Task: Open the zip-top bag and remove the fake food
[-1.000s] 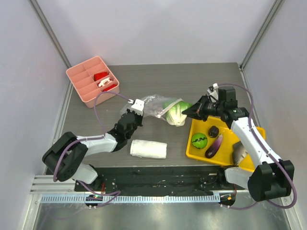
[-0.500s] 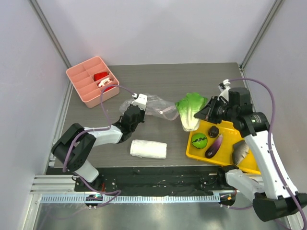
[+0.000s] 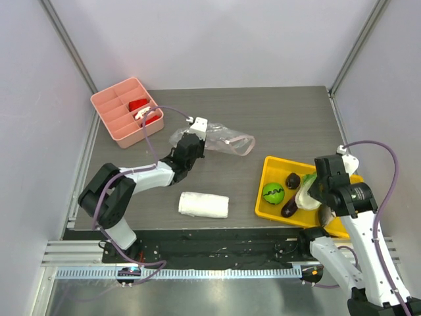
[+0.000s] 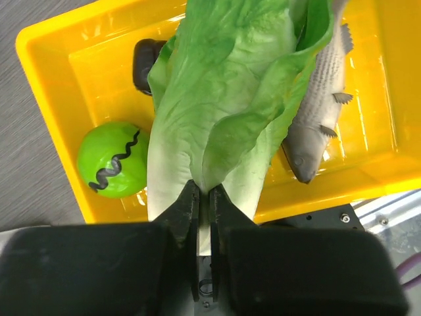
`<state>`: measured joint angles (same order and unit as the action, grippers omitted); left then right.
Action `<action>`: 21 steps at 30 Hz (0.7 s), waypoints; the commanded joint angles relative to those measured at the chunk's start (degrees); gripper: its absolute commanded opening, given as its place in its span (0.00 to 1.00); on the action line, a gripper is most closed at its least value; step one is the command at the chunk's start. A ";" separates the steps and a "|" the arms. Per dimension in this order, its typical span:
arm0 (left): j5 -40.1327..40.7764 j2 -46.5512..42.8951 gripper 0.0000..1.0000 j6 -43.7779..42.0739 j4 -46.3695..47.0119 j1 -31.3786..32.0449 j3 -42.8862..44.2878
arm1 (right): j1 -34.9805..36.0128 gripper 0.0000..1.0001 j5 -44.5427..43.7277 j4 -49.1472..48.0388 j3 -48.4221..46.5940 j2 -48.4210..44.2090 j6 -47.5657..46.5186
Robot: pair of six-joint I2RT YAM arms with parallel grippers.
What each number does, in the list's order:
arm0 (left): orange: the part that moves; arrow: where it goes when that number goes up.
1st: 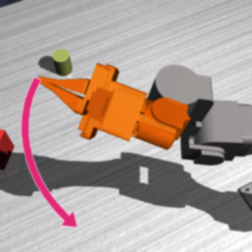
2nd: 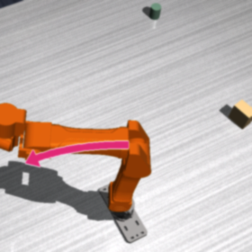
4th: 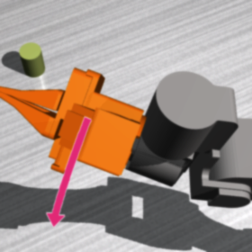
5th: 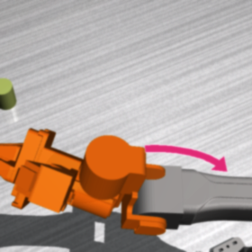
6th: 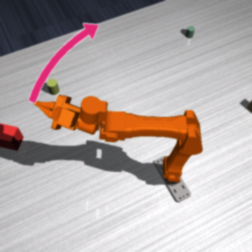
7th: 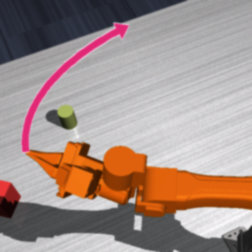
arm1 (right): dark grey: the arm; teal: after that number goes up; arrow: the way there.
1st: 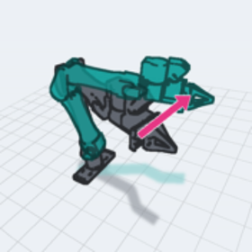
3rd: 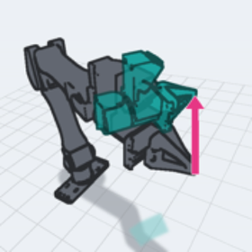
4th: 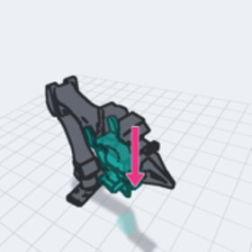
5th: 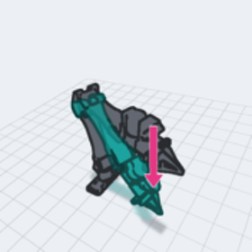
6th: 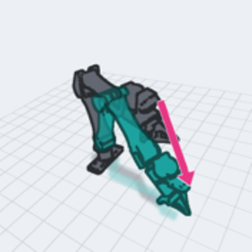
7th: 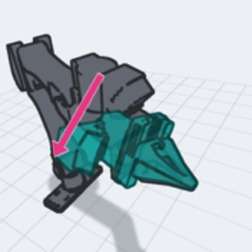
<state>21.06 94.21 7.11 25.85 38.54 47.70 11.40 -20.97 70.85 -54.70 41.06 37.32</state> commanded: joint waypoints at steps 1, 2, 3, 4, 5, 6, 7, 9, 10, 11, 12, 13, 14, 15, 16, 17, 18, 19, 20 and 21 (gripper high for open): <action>1.53 1.15 0.13 0.71 -1.58 -0.14 4.50 | -0.15 0.16 -3.39 -0.27 -0.23 1.91 3.11; 1.70 0.80 0.20 0.79 -2.02 -0.14 4.85 | -0.24 0.20 -2.16 -0.19 0.11 2.79 3.20; 1.27 0.10 0.28 0.80 -2.11 -0.22 4.68 | -0.15 0.47 -0.40 -1.49 0.55 2.80 2.85; 0.74 -1.56 0.42 0.53 -1.59 -0.14 4.16 | -0.15 0.60 1.35 -2.29 1.08 2.63 2.58; 0.39 -2.80 0.48 0.45 -1.50 -0.22 3.11 | -0.15 0.70 2.76 -2.99 1.87 2.19 2.58; -0.74 -4.03 0.52 0.27 -1.67 -0.14 2.58 | -0.15 0.86 3.39 -4.04 2.05 1.23 2.49; -1.28 -5.43 0.56 -0.34 -2.11 -0.14 2.05 | -0.15 0.93 3.74 -4.57 2.14 0.52 2.23; -1.89 -10.09 0.61 0.00 -5.18 -0.14 1.52 | -0.24 1.00 4.27 -5.71 1.09 -0.80 1.27; -5.12 -12.10 0.99 0.70 -6.58 -0.14 1.60 | -0.15 1.00 4.97 -6.42 0.56 -1.07 -0.65; -7.76 -15.34 1.00 1.14 -10.77 -0.22 2.47 | -0.24 1.00 5.41 -6.69 -0.75 -1.33 -1.45; -11.27 -17.29 1.00 1.58 -13.17 -0.14 3.27 | -0.24 1.00 7.24 -7.56 -1.63 -1.59 -2.68; -16.61 -18.96 1.00 2.37 -15.19 -0.22 3.97 | -0.15 1.00 9.35 -8.53 -2.34 -1.86 -4.26; -19.88 -20.55 1.00 4.99 -16.95 -0.14 4.59 | -0.15 1.00 11.11 -9.32 -3.82 -2.12 -7.32; -23.22 -24.04 1.00 6.23 -18.27 -0.22 4.33 | -0.15 1.00 12.35 -10.28 -4.62 -2.38 -8.22; -26.04 -25.56 1.00 7.72 -18.37 -0.14 3.98 | -0.15 1.00 12.27 -10.73 -5.33 -3.26 -8.58; -32.68 -27.22 1.00 10.26 -18.20 -0.14 2.67 | -0.15 1.00 12.27 -11.52 -6.03 -4.05 -9.36; -35.36 -29.68 1.00 11.68 -17.85 -0.22 2.05 | -0.15 1.00 13.49 -13.70 -6.21 -4.75 -9.72; -38.00 -30.92 1.00 13.00 -17.85 -0.14 1.17 | -0.24 1.00 14.11 -14.85 -6.30 -6.15 -9.81; -41.42 -32.06 1.00 16.23 -18.11 -0.22 0.82 | -0.15 1.00 14.73 -16.69 -6.30 -6.60 -9.03; -43.19 -33.82 1.00 17.92 -18.37 -0.14 0.55 | -0.24 1.00 15.51 -17.58 -6.21 -7.04 -8.67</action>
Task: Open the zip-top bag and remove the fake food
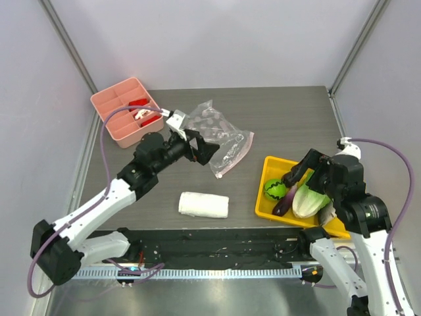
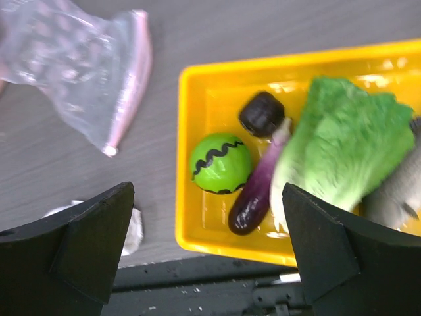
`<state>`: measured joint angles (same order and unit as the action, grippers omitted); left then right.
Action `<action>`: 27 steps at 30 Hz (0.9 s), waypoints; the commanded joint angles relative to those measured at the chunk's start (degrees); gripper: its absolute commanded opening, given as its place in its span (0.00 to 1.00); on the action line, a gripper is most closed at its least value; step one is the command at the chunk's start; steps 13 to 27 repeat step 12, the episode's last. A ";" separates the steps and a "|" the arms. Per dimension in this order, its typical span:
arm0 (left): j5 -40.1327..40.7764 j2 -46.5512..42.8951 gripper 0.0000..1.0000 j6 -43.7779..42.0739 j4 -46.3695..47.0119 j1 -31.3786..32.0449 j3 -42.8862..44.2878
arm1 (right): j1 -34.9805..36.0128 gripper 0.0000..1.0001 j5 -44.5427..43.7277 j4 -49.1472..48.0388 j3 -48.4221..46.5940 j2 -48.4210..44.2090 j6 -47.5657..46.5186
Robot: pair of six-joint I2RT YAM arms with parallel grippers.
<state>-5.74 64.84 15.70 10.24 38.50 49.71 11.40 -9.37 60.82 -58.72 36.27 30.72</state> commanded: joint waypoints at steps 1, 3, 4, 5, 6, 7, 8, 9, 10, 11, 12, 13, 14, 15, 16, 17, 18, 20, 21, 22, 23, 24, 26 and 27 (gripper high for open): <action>-17.63 -5.33 1.00 10.91 -2.51 -0.09 -2.59 | -0.15 1.00 5.57 -8.25 -2.02 -2.69 -1.63; -20.61 -7.08 1.00 16.25 -0.93 -0.18 -4.18 | -0.15 1.00 6.90 -10.10 -1.58 -2.87 0.21; -20.98 -8.83 1.00 18.03 0.56 -0.18 -5.84 | -0.15 1.00 8.64 -10.71 -0.62 -2.96 0.74; -21.16 -10.16 1.00 19.35 1.01 -0.09 -6.55 | -0.24 1.00 8.58 -11.33 0.00 -3.31 1.09; -20.98 -11.30 1.00 21.89 1.36 -0.09 -7.34 | -0.15 1.00 11.19 -12.47 0.53 -3.40 1.18; -20.72 -14.01 1.00 22.78 1.62 -0.09 -8.66 | -0.06 1.00 12.60 -12.74 1.23 -3.49 1.01; -20.28 -15.43 1.00 23.84 1.89 -0.09 -9.28 | -0.15 1.00 13.49 -12.91 1.50 -3.66 0.83; -19.67 -16.84 1.00 25.85 2.50 -0.09 -9.98 | -0.15 1.00 14.28 -13.96 1.94 -4.45 0.66; -19.23 -19.98 1.00 26.74 3.81 -0.09 -11.55 | -0.15 0.99 15.16 -14.58 2.38 -5.06 0.66; -18.61 -21.32 1.00 27.79 4.26 -0.09 -12.18 | -0.06 1.00 15.51 -15.20 2.21 -5.94 0.31; -17.56 -22.81 1.00 29.37 4.78 -0.09 -13.32 | 0.29 1.00 15.87 -15.38 1.77 -6.21 -0.48; -17.56 -22.81 1.00 29.37 4.78 -0.09 -13.32 | 0.29 1.00 15.87 -15.38 1.77 -6.21 -0.48; -17.56 -22.81 1.00 29.37 4.78 -0.09 -13.32 | 0.29 1.00 15.87 -15.38 1.77 -6.21 -0.48; -17.56 -22.81 1.00 29.37 4.78 -0.09 -13.32 | 0.29 1.00 15.87 -15.38 1.77 -6.21 -0.48; -17.56 -22.81 1.00 29.37 4.78 -0.09 -13.32 | 0.29 1.00 15.87 -15.38 1.77 -6.21 -0.48; -17.56 -22.81 1.00 29.37 4.78 -0.09 -13.32 | 0.29 1.00 15.87 -15.38 1.77 -6.21 -0.48; -17.56 -22.81 1.00 29.37 4.78 -0.09 -13.32 | 0.29 1.00 15.87 -15.38 1.77 -6.21 -0.48; -17.56 -22.81 1.00 29.37 4.78 -0.09 -13.32 | 0.29 1.00 15.87 -15.38 1.77 -6.21 -0.48; -17.56 -22.81 1.00 29.37 4.78 -0.09 -13.32 | 0.29 1.00 15.87 -15.38 1.77 -6.21 -0.48; -17.56 -22.81 1.00 29.37 4.78 -0.09 -13.32 | 0.29 1.00 15.87 -15.38 1.77 -6.21 -0.48; -17.56 -22.81 1.00 29.37 4.78 -0.09 -13.32 | 0.29 1.00 15.87 -15.38 1.77 -6.21 -0.48; -17.56 -22.81 1.00 29.37 4.78 -0.09 -13.32 | 0.29 1.00 15.87 -15.38 1.77 -6.21 -0.48; -17.56 -22.81 1.00 29.37 4.78 -0.09 -13.32 | 0.29 1.00 15.87 -15.38 1.77 -6.21 -0.48; -17.56 -22.81 1.00 29.37 4.78 -0.09 -13.32 | 0.29 1.00 15.87 -15.38 1.77 -6.21 -0.48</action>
